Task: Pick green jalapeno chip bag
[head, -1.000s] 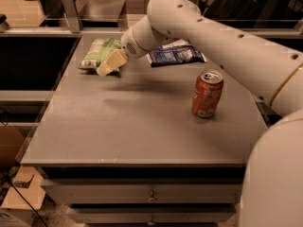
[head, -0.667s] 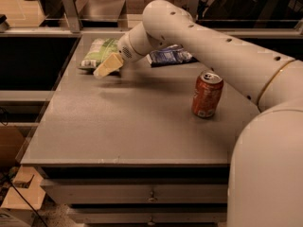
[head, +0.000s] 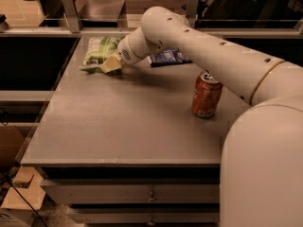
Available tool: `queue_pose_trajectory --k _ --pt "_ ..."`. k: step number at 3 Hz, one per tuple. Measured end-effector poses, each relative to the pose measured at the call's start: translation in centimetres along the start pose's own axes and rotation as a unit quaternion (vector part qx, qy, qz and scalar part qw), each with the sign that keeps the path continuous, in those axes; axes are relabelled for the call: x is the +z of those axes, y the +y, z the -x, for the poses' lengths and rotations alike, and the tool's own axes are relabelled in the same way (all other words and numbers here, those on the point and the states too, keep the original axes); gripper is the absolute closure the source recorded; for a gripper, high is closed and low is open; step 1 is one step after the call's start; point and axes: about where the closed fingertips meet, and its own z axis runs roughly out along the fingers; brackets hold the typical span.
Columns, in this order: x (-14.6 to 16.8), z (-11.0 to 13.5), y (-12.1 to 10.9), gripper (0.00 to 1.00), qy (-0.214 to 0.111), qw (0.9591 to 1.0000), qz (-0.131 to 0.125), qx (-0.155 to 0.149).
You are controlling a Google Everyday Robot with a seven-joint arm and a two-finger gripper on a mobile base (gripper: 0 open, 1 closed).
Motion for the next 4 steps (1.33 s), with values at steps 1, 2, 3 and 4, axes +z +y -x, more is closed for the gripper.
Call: queue_pose_trajectory --k 1,2,3,4 --pt "-0.8 0.6 -0.3 0.65 -0.003 0.9998 -0.017 -0.009" --pt "-3.2 3.5 -0.4 0.87 -0.021 0.9985 -0.03 -0.041" --pt "-6.5 7.7 -0.3 1.0 -0.053 0.9942 -0.03 -0.089" --pt "-10.9 12.9 -0.2 1.0 -0.091 0.984 -0.035 -0.15"
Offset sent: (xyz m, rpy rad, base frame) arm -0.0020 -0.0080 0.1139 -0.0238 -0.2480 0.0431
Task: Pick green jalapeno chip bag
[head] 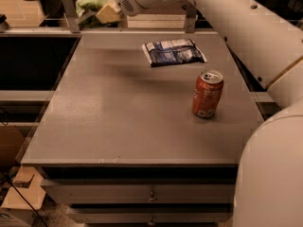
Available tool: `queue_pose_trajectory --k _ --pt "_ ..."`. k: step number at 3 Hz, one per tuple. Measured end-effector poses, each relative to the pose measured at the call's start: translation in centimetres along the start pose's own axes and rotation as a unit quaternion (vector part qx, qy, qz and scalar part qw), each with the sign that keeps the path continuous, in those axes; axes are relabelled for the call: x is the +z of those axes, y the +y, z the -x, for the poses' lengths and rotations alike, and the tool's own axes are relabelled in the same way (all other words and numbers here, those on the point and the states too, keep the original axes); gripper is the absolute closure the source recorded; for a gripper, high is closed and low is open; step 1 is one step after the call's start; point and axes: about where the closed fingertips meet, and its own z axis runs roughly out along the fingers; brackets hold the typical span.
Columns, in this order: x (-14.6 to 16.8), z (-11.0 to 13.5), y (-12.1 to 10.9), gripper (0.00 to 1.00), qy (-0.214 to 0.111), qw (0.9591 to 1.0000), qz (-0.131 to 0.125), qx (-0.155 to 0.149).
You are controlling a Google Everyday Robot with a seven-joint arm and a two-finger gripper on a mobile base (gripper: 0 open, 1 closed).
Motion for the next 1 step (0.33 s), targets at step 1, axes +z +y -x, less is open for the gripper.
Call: queue_pose_trajectory --k 1 --pt "-0.67 1.07 -0.73 1.0 -0.009 0.9999 -0.008 -0.01"
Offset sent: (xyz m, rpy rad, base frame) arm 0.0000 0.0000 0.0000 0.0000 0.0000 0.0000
